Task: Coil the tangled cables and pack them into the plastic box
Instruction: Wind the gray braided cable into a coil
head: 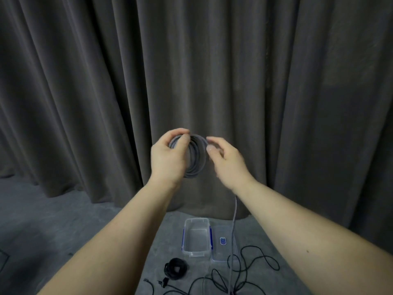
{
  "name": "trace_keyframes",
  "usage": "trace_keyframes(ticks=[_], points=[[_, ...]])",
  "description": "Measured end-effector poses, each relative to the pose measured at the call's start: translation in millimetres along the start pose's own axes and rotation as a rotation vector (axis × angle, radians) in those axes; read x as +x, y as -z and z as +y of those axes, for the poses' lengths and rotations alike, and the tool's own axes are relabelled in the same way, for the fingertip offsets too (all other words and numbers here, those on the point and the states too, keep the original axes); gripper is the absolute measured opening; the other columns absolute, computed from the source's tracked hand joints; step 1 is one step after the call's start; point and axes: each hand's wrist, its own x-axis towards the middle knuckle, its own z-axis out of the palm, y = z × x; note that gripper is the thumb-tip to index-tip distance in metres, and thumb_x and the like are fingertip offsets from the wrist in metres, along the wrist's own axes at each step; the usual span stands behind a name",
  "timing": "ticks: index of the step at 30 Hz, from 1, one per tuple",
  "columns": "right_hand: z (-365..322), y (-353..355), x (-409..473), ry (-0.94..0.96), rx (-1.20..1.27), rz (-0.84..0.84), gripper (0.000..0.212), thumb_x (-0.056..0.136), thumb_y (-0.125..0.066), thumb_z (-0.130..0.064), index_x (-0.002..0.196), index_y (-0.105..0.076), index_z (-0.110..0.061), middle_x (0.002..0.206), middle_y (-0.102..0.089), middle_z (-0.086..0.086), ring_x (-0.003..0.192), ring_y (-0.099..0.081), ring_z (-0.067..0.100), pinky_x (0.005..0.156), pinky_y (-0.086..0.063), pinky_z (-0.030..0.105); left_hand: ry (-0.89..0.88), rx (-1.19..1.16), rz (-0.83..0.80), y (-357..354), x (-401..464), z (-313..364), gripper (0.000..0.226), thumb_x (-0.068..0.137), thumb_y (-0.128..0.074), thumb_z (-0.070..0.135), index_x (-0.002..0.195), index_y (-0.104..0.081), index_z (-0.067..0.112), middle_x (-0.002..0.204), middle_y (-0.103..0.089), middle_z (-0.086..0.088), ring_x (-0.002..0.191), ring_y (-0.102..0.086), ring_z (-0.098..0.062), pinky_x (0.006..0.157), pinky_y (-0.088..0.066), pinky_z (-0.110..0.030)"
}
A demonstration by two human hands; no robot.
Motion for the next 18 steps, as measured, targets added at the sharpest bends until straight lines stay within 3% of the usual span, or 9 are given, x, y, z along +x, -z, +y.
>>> trace_keyframes(ticks=[2, 6, 8, 10, 12, 15, 18], points=[[12.2, 8.6, -4.7, -0.132, -0.011, -0.098, 0.021, 0.091, -0.053, -0.006, 0.106, -0.056, -0.021, 0.067, -0.06, 0.005, 0.045, -0.045, 0.004, 0.052, -0.038, 0.027, -0.008, 0.0, 0.137, 12.9, 13.5, 1.6, 0.009, 0.075, -0.065, 0.032, 0.077, -0.073, 0.033, 0.065, -0.057, 0.008, 0.062, -0.049, -0.013, 0.066, -0.039, -0.029], [30.0, 21.3, -9.5, -0.315, 0.01, -0.027, 0.021, 0.087, -0.05, 0.001, 0.084, -0.055, -0.018, 0.066, -0.057, 0.006, 0.051, -0.046, 0.017, 0.051, -0.045, 0.031, -0.026, 0.06, 0.283, 33.3, 30.2, 3.5, 0.012, 0.085, -0.064, 0.023, 0.079, -0.072, 0.03, 0.07, -0.06, 0.009, 0.068, -0.054, -0.01, 0.072, -0.044, -0.034], [27.0, 20.9, -3.0, -0.215, -0.291, -0.047, 0.017, 0.09, -0.053, -0.01, 0.089, -0.064, -0.023, 0.08, -0.066, 0.005, 0.065, -0.059, 0.023, 0.064, -0.053, 0.035, -0.062, 0.111, 0.318, 34.1, 29.0, 2.9, 0.013, 0.089, -0.062, 0.018, 0.084, -0.071, 0.028, 0.079, -0.065, 0.011, 0.076, -0.06, -0.005, 0.077, -0.049, -0.023], [11.9, 16.5, -1.7, -0.057, -0.807, -0.206, 0.023, 0.091, -0.051, -0.016, 0.103, -0.068, -0.026, 0.104, -0.069, 0.006, 0.093, -0.064, 0.03, 0.076, -0.05, 0.032, -0.104, 0.169, 0.319, 32.1, 25.2, 2.7, 0.011, 0.091, -0.061, 0.016, 0.092, -0.07, 0.022, 0.085, -0.066, 0.014, 0.081, -0.061, 0.005, 0.08, -0.049, -0.013], [-11.3, 7.9, -3.8, 0.14, -1.123, -0.401, 0.03, 0.089, -0.049, -0.014, 0.111, -0.068, -0.024, 0.114, -0.063, 0.007, 0.104, -0.062, 0.033, 0.075, -0.045, 0.031, -0.157, 0.253, 0.27, 30.1, 20.1, 1.2, 0.011, 0.092, -0.059, 0.014, 0.096, -0.069, 0.018, 0.086, -0.065, 0.015, 0.079, -0.059, 0.013, 0.078, -0.046, -0.006], [-43.8, -5.4, -8.0, 0.466, -1.177, -0.582, 0.028, 0.09, -0.046, -0.018, 0.107, -0.067, -0.02, 0.107, -0.062, 0.005, 0.099, -0.061, 0.032, 0.072, -0.049, 0.033, -0.215, 0.358, 0.168, 26.4, 11.9, -4.1, 0.012, 0.092, -0.059, 0.011, 0.095, -0.067, 0.019, 0.087, -0.064, 0.016, 0.078, -0.057, 0.017, 0.075, -0.043, -0.003], [-57.8, -3.4, -4.3, 0.511, -0.839, -0.527, 0.024, 0.081, -0.049, -0.015, 0.096, -0.065, -0.024, 0.096, -0.068, 0.0, 0.09, -0.061, 0.027, 0.073, -0.05, 0.035, -0.183, 0.357, 0.074, 22.8, 3.3, -6.6, 0.016, 0.091, -0.06, 0.01, 0.092, -0.066, 0.024, 0.086, -0.066, 0.016, 0.079, -0.06, 0.013, 0.078, -0.047, -0.01]])
